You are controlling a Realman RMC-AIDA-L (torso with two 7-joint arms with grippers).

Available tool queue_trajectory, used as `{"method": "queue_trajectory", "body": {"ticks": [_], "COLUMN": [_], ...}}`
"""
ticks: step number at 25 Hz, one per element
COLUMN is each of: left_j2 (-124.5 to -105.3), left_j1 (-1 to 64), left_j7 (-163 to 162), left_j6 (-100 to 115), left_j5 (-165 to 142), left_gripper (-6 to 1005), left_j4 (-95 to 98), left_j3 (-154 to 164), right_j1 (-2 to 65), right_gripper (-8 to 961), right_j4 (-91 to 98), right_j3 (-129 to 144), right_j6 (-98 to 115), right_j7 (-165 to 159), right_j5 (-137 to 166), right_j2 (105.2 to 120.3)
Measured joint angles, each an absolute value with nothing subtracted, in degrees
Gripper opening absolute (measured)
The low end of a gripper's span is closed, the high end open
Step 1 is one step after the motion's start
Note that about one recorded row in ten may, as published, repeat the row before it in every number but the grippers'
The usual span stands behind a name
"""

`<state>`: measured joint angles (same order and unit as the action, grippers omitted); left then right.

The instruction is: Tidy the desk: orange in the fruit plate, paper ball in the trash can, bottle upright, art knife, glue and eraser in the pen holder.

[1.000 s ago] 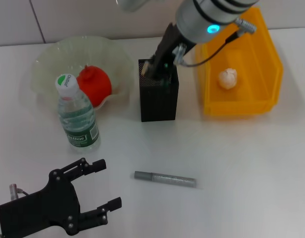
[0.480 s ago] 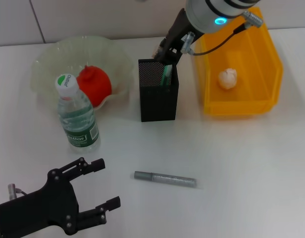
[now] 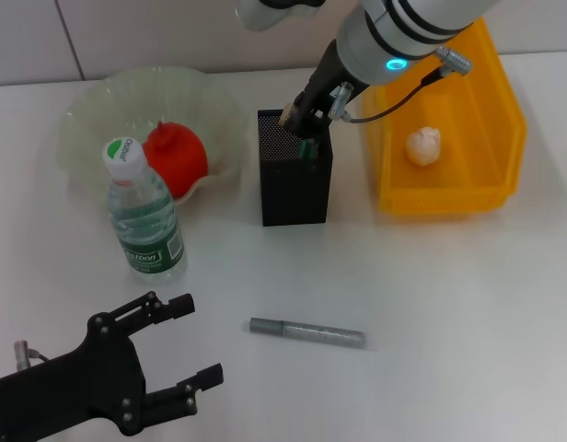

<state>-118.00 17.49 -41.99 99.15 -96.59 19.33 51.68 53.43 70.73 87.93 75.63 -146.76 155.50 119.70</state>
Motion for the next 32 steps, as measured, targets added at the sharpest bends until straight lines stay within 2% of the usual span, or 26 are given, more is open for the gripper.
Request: {"method": "queue_trajectory", "body": {"ticks": [9,15,18,25,26,27,28,31,32], "left_j2": [-117.95,-117.94,-117.95,-117.9,-117.88,-117.77,-117.77,-117.46,-117.38], "left_j1": [17.49,17.49,17.49,17.48,17.49,17.48,17.48,17.48,17.5], "left_j7": [-42.03,-42.07,-42.08,-42.18,-42.19,-42.27,-42.27,-42.62,-43.08], "left_j6": [99.24,99.53,99.8,100.25,100.27,100.43,100.43,101.3,102.15], "left_j5": [-96.34,-96.32,-96.32,-96.32,-96.31,-96.27,-96.27,-96.25,-96.23], "left_gripper": [801,801,801,801,801,801,801,801,801], "left_j4": [19.34,19.34,19.56,20.54,20.78,21.2,21.2,21.7,22.49], "left_j3": [51.67,51.67,51.68,51.62,51.6,51.59,51.59,51.55,51.46], "right_j1": [52.79,51.65,49.34,37.21,34.71,29.04,29.04,20.27,14.61], "right_gripper": [320,545,556,581,609,637,666,750,748], "right_j4": [71.38,73.53,78.36,94.84,96.9,101.22,101.22,105.78,107.29], "right_j3": [87.98,87.89,87.47,87.09,87.08,87.02,87.02,86.59,86.08], "right_j6": [75.93,75.95,75.65,73.86,73.25,71.46,71.46,68.53,67.79], "right_j7": [-147.15,-147.49,-147.51,-143.75,-142.84,-140.27,-140.27,-134.37,-129.38], "right_j5": [154.97,154.9,153.62,144.63,142.85,137.98,137.98,130.15,124.96], "right_j2": [119.71,119.71,119.68,119.37,119.41,119.43,119.43,119.44,119.49]}}
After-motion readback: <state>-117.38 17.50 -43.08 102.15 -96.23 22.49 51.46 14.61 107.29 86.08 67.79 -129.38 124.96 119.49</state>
